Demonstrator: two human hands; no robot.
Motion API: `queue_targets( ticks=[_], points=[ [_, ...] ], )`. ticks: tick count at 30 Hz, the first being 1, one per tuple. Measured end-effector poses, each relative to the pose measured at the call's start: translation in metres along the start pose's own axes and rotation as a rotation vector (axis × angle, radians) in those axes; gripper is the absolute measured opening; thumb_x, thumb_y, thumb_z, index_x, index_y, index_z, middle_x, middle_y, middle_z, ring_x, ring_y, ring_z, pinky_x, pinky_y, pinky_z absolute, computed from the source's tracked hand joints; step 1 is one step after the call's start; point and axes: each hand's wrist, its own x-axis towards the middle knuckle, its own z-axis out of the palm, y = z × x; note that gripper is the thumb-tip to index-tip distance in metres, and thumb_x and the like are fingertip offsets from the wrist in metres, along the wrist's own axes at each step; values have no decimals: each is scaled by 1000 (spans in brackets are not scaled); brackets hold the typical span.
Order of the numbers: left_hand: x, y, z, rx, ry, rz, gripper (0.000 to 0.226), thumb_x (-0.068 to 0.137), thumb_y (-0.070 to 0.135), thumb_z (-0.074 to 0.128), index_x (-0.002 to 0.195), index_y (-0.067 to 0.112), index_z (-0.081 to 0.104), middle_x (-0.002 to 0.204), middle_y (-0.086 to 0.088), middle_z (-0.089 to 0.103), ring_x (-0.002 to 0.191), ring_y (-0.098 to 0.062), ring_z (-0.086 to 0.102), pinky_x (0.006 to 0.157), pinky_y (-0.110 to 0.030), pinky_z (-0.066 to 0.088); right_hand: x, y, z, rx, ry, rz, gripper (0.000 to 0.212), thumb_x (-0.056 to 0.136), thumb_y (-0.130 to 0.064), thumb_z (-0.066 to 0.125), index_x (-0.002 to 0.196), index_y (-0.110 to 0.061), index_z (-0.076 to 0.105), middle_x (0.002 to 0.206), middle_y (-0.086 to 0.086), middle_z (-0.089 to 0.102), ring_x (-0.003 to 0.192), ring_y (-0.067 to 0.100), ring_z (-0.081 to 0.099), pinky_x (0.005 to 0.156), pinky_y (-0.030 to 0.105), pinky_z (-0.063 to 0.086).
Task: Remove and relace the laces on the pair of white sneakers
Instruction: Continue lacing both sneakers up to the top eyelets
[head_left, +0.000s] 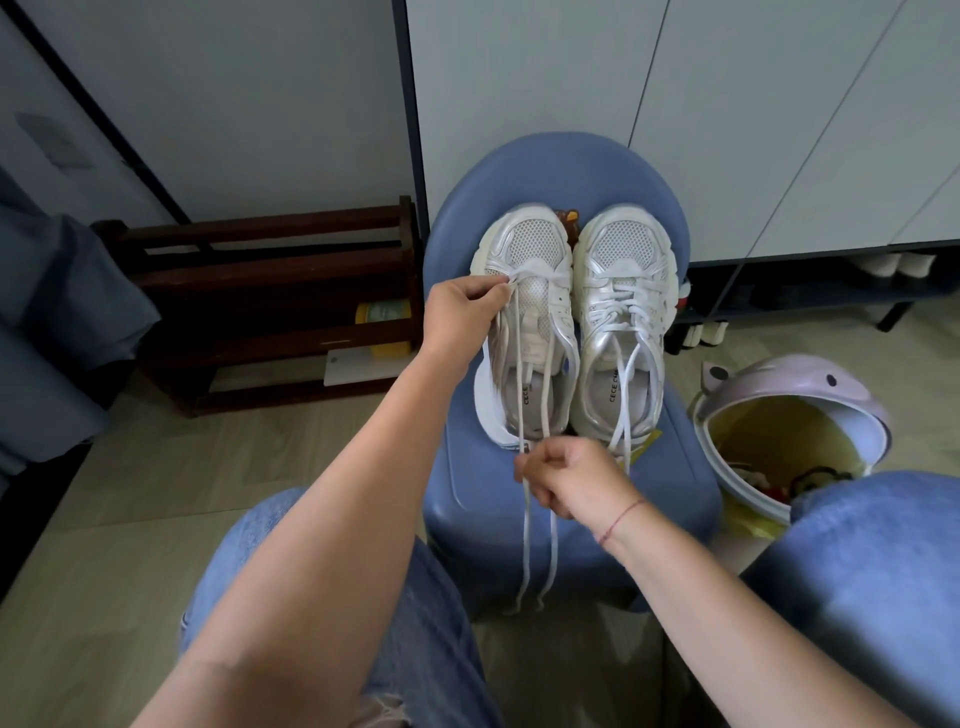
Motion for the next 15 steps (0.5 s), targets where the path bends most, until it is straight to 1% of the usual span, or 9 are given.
queue_targets(
  ticks=[2,4,5,7,9,10,12,13,15],
  points=[
    [0,0,0,3,0,5,22,91,16,70,111,9,75,86,6,73,73,-5,63,72,-15,54,0,6,2,13,-8,11,24,92,-14,60,69,-9,64,46,3,47,32,5,34,35,15,27],
    [-1,0,0,4,2,10,22,90,16,71,111,10,75,88,5,73,74,-5,64,72,-14,54,1,8,0,11,30,1,24,92,-17,61,69,-10,64,47,2,48,33,7,36,37,16,30],
    [-1,0,0,2,2,10,22,90,16,71,111,9,75,88,5,73,74,-4,64,72,-13,54,2,7,-2,-7,83,-24,24,91,-20,62,69,-10,64,47,2,50,34,9,38,38,17,33],
    [-1,0,1,-1,6,10,22,90,16,71,110,9,75,86,6,72,70,-2,63,69,-11,53,5,5,-8,-42,242,-104,27,90,-26,63,68,-10,61,47,0,52,36,10,42,40,19,37],
    [0,0,1,5,11,12,21,90,16,71,109,9,75,85,8,71,67,1,61,66,-10,52,9,2,-12,-10,383,-170,24,89,-28,65,74,-10,58,50,-1,54,36,5,44,40,20,39],
    [0,0,1,7,13,13,21,90,16,71,109,9,75,85,8,71,66,2,61,66,-10,51,11,0,-14,23,405,-186,19,88,-26,65,79,-11,60,52,-1,55,36,3,44,40,19,39],
    [0,0,2,10,12,14,21,90,16,71,110,9,75,86,6,71,67,2,61,67,-11,51,16,-4,-13,68,372,-185,10,89,-23,64,88,-13,64,54,1,55,35,2,42,40,18,38],
    [0,0,2,12,12,15,21,90,16,71,110,8,75,87,6,72,67,2,61,67,-11,52,20,-6,-12,68,344,-173,11,90,-22,64,87,-12,66,53,2,53,34,3,40,39,17,37],
    [-1,0,2,12,11,20,21,90,15,71,110,8,75,87,6,72,67,2,61,66,-10,51,26,-9,-12,32,314,-129,22,90,-24,63,80,-5,69,47,1,49,32,3,37,38,16,34]
  ],
)
